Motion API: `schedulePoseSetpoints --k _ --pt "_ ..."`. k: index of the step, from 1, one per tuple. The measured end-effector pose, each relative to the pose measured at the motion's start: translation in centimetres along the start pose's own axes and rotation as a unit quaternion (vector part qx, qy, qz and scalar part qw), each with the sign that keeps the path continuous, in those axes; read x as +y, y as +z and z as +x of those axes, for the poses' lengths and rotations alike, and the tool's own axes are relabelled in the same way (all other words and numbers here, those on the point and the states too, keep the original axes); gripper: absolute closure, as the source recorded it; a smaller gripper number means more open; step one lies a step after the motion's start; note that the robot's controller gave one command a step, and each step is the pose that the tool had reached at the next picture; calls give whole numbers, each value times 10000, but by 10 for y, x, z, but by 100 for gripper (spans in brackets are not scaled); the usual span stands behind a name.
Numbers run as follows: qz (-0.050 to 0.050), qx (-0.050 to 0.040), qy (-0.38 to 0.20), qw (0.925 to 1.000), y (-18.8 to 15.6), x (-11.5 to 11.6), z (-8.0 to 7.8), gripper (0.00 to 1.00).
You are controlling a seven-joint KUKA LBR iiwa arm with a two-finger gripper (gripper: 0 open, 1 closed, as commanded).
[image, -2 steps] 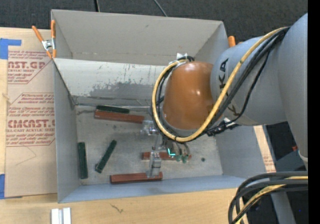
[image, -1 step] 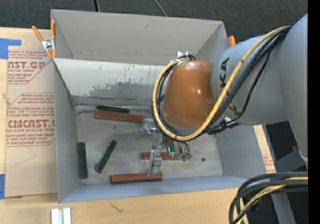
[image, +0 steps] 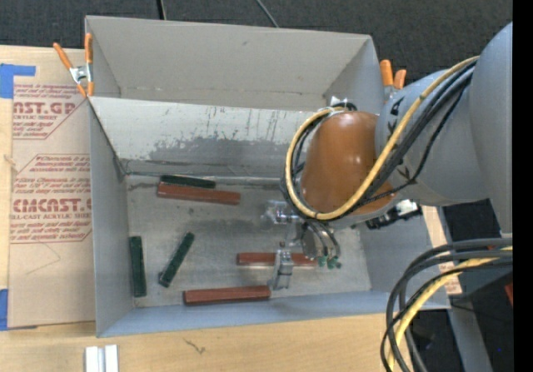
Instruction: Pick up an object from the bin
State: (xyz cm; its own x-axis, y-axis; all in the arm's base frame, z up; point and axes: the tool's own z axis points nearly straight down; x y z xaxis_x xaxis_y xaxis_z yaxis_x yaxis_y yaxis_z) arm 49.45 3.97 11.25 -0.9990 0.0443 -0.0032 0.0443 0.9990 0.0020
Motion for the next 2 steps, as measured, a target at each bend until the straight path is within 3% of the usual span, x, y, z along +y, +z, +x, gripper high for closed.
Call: schedulePoseSetpoints --k 1,2 --pt "7 19 -529 9986 42 -31 0 100" --pt "6 19 -529 9986 42 -31 0 100"
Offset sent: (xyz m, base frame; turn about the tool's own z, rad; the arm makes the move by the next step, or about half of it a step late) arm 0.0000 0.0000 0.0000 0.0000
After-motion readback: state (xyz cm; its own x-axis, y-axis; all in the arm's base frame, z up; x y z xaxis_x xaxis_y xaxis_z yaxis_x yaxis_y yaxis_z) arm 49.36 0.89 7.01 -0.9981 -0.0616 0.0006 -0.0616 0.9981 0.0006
